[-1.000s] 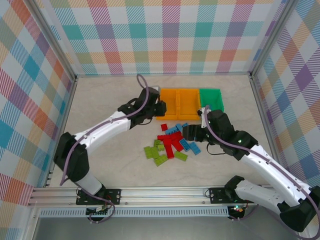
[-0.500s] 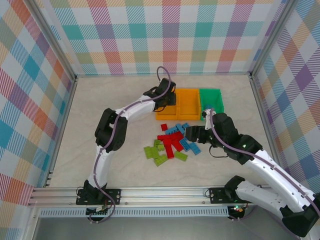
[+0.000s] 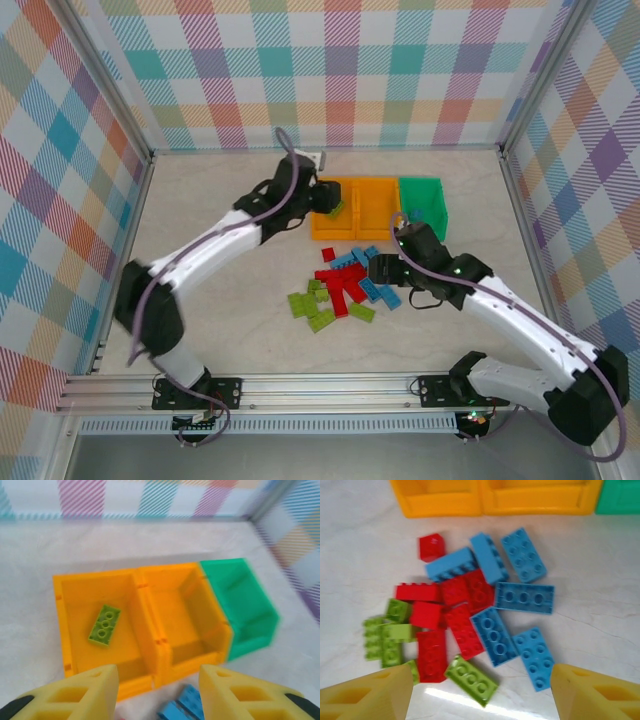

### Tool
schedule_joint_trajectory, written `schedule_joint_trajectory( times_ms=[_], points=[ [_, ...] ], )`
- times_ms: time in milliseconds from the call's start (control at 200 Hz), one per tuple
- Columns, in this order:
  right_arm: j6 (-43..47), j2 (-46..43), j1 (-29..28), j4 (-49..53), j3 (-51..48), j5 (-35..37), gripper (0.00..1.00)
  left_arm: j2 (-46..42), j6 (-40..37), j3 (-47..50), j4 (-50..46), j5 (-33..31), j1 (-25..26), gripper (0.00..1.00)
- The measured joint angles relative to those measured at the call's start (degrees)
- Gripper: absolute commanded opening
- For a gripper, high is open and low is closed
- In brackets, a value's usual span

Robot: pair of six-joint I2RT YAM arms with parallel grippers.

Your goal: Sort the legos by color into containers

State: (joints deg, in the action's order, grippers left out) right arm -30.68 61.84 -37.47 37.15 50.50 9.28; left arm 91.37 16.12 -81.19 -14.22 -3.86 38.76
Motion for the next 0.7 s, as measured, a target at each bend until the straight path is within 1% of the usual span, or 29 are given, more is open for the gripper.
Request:
schedule_joint_trajectory(
  times_ms=[80, 155, 215, 290, 360, 375, 400, 455, 510, 585, 620, 665, 705],
  points=[
    [0.15, 3.17, 1.16, 0.2, -0.63, 0.17, 0.7, -11.13, -4.74, 4.24, -0.44, 1.62, 3.5, 0.48],
    [0.52, 4.92, 1.84, -0.02, -2.29, 0.02, 0.69, -19.32, -9.66, 6.67, -2.27, 3.52, 6.64, 0.5],
    [1.05, 6.62, 2.08, 0.2, -3.61, -0.33, 0.69, -24.92, -14.84, 8.33, -4.57, 5.53, 8.83, 0.55],
    [1.55, 10.08, 2.56, 0.37, -4.33, -0.55, 0.67, -30.18, -20.94, 10.69, -8.33, 7.91, 10.12, 0.62],
    [2.01, 13.53, 2.71, 0.17, -4.42, -0.83, 0.65, -33.57, -26.95, 13.29, -11.91, 10.01, 10.62, 0.72],
    [2.16, 14.32, 2.75, 0.11, -4.44, -0.92, 0.64, -34.32, -29.14, 14.1, -12.83, 10.69, 10.67, 0.74],
    [2.4, 15.54, 2.89, 0.02, -4.44, -1.03, 0.63, -35.06, -30.32, 15.06, -13.92, 11.21, 10.69, 0.78],
    [2.82, 18.29, 3.02, -0.22, -4.44, -1.42, 0.58, -36.87, -35.69, 17.94, -16.41, 12.61, 10.8, 0.88],
    [3.13, 20.79, 3.02, -0.28, -4.42, -1.79, 0.54, -38.16, -40.65, 20.68, -18.45, 13.7, 10.88, 0.94],
    [3.28, 23.87, 3.02, -0.24, -4.42, -2.25, 0.5, -39.67, -46.27, 24.04, -20.26, 15.02, 10.97, 1.0],
    [3.23, 24.96, 3.02, -0.22, -4.42, -2.4, 0.48, -40.44, -48.57, 25.57, -20.48, 15.63, 10.99, 1.0],
    [2.99, 25.9, 3.02, -0.24, -4.39, -2.47, 0.42, -41.48, -51.04, 27.45, -20.44, 16.48, 10.99, 1.0],
    [2.95, 26.43, 3.02, -0.09, -4.37, -2.12, 0.35, -42.42, -53.13, 28.76, -20.46, 17.18, 10.99, 1.0]
  ],
)
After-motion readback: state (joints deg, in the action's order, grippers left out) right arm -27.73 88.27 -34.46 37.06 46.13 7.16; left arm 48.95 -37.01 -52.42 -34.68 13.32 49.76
